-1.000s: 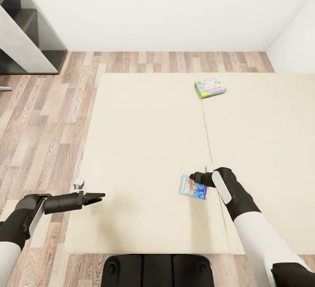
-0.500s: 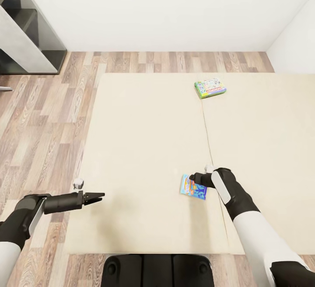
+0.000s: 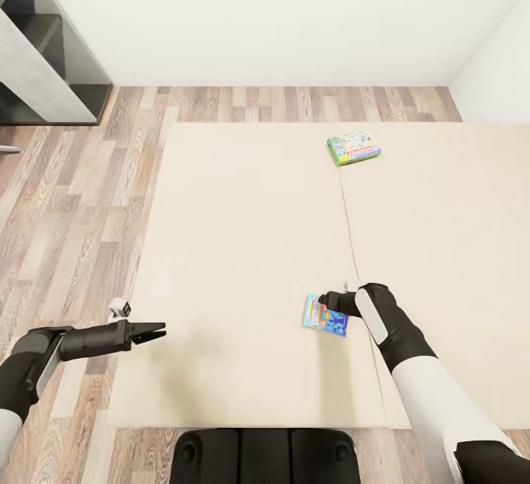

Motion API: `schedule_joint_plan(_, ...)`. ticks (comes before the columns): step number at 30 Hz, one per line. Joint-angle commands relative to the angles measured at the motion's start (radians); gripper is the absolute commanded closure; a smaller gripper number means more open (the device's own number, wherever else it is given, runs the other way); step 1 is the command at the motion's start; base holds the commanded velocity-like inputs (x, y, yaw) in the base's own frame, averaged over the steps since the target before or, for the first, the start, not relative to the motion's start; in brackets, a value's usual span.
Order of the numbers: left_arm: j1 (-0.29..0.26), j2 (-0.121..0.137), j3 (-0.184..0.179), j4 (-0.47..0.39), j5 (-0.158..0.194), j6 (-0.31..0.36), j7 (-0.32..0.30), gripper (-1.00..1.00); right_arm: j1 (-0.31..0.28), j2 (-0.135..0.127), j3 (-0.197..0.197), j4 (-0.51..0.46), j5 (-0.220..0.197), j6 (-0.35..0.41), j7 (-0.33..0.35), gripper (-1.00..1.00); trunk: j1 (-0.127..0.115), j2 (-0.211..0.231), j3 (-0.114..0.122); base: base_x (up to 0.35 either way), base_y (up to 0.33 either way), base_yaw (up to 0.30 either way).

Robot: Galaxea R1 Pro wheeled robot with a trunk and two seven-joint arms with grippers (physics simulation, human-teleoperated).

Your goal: Put all the toys in the child's room - the three board games (two on the bed and one on the table), the two jigsaw puzzles on the table, and the tennis ball on the table - inside the toy box on the table in the child's room.

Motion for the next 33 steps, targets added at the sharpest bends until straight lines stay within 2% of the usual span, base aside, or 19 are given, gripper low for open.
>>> schedule_joint_plan(1, 0.0, 0.001, 0.0, 0.0, 0.0, 0.011, -0.004, -1.0, 0.0, -0.001, 0.004, -0.001, -0.01, 0.002, -0.01, -1.0, 0.0, -0.001, -0.001, 0.0, 0.0, 0.0)
schedule_joint_plan(33, 0.0, 0.005, 0.0, 0.0, 0.001, 0.008, -0.004, -1.0, 0.0, -0.004, 0.003, -0.001, -0.012, 0.002, -0.002, -1.0, 0.0, -0.001, -0.019, 0.0, 0.0, 0.0)
